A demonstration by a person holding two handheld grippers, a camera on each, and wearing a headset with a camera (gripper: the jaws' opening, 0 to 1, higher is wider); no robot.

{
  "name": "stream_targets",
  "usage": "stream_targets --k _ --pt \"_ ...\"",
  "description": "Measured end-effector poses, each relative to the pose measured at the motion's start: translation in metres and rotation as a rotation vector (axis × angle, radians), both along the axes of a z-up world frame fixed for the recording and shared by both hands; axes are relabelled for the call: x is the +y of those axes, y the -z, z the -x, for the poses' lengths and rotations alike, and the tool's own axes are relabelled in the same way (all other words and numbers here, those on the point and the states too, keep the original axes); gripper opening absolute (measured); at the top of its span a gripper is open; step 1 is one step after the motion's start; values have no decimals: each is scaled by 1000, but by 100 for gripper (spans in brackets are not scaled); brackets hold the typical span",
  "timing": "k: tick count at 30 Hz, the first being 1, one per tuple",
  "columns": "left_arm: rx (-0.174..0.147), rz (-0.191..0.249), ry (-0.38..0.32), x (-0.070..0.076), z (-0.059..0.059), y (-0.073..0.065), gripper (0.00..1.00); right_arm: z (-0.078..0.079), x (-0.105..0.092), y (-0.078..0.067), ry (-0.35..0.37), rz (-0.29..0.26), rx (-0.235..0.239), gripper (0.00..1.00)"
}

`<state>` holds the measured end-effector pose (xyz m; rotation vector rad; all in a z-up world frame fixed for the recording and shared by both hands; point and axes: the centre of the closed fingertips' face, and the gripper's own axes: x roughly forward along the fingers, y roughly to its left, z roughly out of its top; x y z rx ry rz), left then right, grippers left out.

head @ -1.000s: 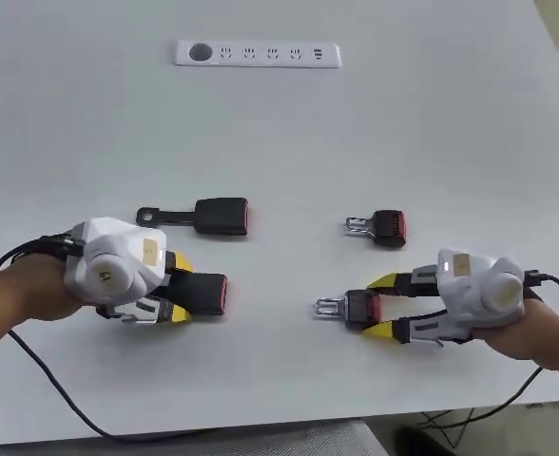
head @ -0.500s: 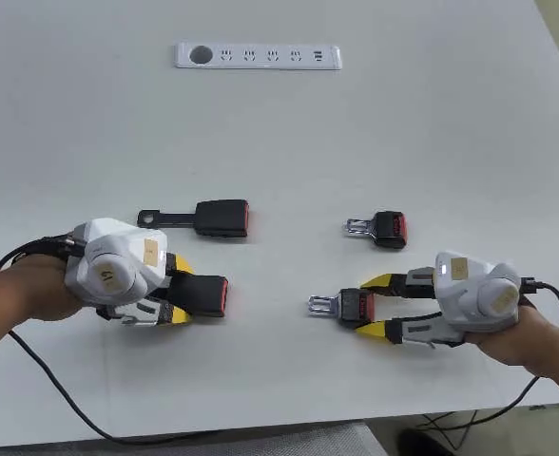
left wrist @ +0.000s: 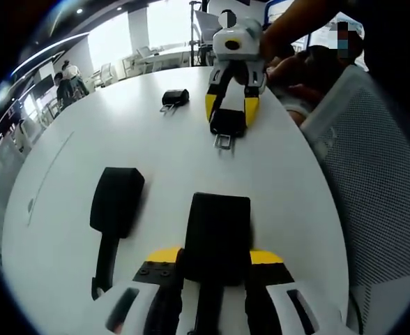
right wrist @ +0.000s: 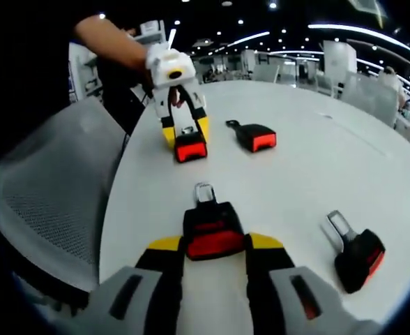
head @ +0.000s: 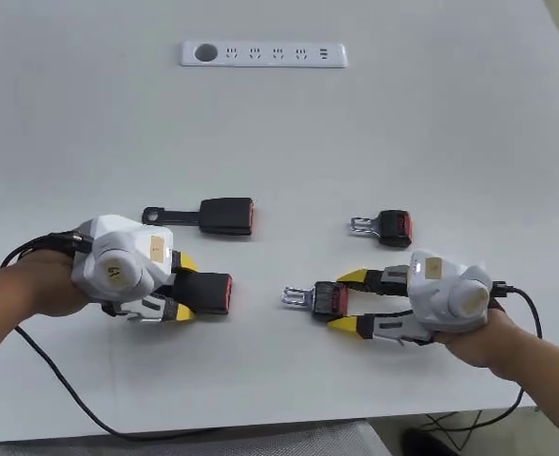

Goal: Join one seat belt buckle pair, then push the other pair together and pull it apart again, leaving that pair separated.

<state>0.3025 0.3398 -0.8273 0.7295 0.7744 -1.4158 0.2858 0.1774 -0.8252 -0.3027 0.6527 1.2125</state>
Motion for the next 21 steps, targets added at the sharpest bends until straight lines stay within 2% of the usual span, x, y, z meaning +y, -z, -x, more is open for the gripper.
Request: stream_targets --k 11,14,15,16,21 --pt "0 -14 0 -4 2 -5 35 -2 35 -2 -8 -25 -6 35" --pt "2 -25 1 -5 3 -6 35 -2 45 -3 -19 -36 6 35" --pt "3 -28 3 -4 2 -6 35 -1 51 -3 -14 -52 22 35" --pt "3 -30 3 -4 2 -6 35 -3 55 -4 -12 -63 17 35" --pt "4 -40 7 -2 1 -3 35 -3 68 -3 -21 -58 18 35"
